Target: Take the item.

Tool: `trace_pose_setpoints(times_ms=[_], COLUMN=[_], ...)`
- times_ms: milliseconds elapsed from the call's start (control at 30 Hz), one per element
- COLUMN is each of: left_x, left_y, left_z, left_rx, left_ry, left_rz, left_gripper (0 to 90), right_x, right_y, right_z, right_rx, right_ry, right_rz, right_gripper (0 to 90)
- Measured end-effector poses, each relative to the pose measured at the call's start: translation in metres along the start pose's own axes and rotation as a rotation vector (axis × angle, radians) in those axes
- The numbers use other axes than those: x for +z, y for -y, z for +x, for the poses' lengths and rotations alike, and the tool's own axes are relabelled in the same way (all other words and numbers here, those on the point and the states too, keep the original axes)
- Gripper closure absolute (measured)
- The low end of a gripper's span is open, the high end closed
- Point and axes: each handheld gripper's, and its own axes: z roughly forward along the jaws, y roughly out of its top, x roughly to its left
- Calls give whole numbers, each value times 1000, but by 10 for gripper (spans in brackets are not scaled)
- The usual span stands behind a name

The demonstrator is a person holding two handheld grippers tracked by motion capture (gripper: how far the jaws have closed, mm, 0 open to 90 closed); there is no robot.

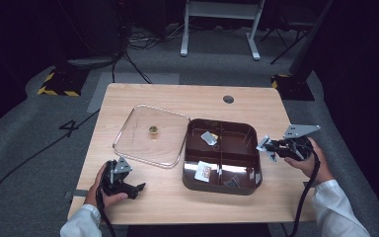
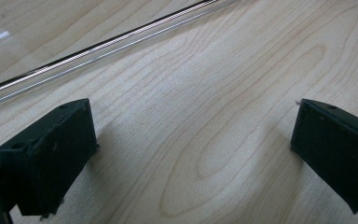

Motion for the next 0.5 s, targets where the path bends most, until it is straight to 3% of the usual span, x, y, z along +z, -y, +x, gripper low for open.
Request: trace_pose_setpoints(times_ms=[500], left_x=[0], left_y=[0], left_z=[0], left_rx=[0], left_ry=[0], left_rz=[0], left_gripper=[2], right_x=[7], right_y=[31], right_z=[-6], right_rx=[44], right_ry=[4], right_rz=[53], right_gripper=[781])
